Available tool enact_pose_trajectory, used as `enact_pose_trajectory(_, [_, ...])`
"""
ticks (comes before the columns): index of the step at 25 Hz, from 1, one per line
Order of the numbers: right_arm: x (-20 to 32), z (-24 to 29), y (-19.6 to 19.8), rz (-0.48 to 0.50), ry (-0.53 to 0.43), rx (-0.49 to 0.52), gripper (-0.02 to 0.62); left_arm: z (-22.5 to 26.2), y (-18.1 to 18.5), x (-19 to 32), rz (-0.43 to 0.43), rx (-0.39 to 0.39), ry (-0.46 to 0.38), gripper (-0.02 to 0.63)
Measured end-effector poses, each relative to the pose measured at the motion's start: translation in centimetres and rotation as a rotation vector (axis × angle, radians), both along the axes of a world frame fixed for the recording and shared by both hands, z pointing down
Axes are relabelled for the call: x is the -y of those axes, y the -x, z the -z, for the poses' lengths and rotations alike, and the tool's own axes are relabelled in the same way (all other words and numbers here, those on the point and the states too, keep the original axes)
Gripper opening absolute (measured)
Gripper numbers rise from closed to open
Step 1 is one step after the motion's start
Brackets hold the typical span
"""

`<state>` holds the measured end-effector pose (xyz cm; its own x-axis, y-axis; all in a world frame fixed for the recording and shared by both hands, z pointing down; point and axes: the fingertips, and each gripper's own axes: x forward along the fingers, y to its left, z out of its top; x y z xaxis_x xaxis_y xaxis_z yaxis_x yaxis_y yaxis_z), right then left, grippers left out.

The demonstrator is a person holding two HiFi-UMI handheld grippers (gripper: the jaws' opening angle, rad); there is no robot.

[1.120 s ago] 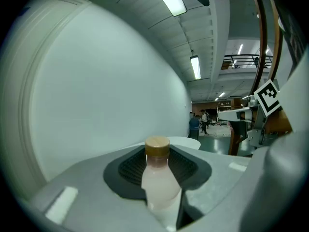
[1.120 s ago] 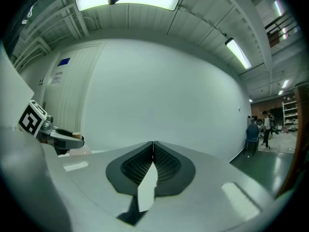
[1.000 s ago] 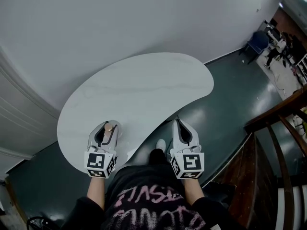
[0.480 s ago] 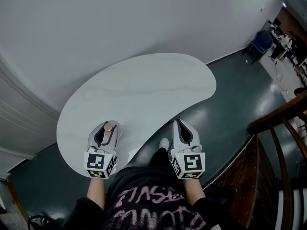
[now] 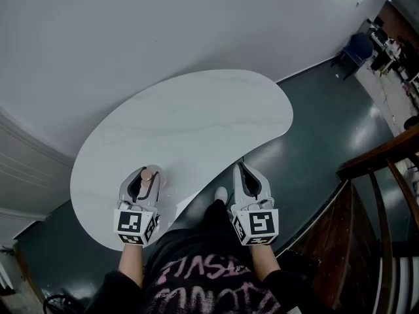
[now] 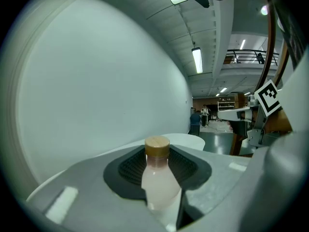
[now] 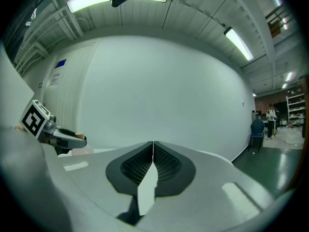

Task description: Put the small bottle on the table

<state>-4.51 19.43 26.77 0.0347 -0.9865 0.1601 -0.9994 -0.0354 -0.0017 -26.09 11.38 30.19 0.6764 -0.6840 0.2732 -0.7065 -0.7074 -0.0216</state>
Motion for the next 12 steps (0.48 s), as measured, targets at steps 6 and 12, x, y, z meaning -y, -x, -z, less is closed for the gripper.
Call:
enact_pose_trajectory(6, [2.0, -0.8, -3.0, 0.009, 0.023, 0.011, 0.012, -0.8, -2.6, 1.7, 0.009, 0.017, 0.013, 0.149])
enact_pose_trajectory(12, [4.9, -2.6, -6.1, 0.016, 0.063, 0.023, 0.012, -2.0, -5.7, 4.4, 0.015, 0.022, 0.043, 0.149])
